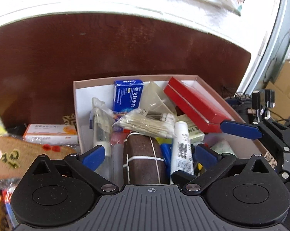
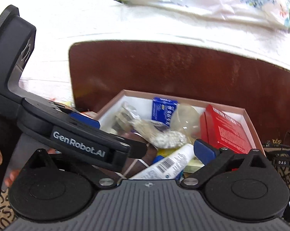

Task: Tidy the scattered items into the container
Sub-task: 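Lower the swab pack into the box and open the left gripper, then withdraw both grippers from the box back over the table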

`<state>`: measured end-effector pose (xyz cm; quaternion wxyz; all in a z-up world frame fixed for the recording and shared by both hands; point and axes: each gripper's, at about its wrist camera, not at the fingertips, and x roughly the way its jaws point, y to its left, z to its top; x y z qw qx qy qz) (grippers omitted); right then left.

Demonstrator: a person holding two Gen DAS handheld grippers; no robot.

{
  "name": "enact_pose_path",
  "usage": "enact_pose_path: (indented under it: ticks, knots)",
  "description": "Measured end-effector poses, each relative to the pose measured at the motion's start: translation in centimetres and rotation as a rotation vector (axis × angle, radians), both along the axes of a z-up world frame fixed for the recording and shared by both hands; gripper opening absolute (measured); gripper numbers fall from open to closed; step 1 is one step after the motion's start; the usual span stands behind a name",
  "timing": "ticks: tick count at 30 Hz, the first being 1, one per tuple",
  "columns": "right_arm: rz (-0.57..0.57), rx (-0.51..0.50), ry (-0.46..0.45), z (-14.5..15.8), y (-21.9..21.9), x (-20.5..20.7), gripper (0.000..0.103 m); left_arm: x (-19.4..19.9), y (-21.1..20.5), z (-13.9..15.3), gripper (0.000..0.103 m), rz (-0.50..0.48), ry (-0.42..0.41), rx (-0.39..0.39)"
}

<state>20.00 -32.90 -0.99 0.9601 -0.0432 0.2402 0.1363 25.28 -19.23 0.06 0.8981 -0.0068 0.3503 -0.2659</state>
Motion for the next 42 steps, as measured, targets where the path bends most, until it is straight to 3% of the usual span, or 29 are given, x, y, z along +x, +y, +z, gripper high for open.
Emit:
enact_pose_path:
  ticks: [5,19,25,29,33,42]
  knots:
    - [0.038,0.018,-0.018,1.3,1.2,-1.8,0.102,-2.6,0.5,1.8,0.103,0.006,-0.051,0.004]
    - [0.113,0.010,-0.080,3.8,6.0,-7.7,0.102,-9.0,5.9,4.0,0.103,0.062,-0.078,-0.047]
    - [0.157,-0.002,-0.069,1.1,9.6,-11.1,0.102,-13.7,10.9,1.0,0.103,0.155,-0.109,-0.051]
    - [0.167,0.033,0.002,-2.4,11.6,-12.2,0.102,-15.8,14.3,-2.8,0.103,0.211,-0.024,-0.101]
    - [0.179,0.020,0.071,-5.3,13.6,-12.3,0.102,-16.8,17.6,-5.8,0.103,0.289,0.031,-0.090]
    - [0.308,0.009,0.115,-7.0,19.1,-10.9,0.099,-14.7,24.2,-6.5,0.103,0.419,0.020,-0.081]
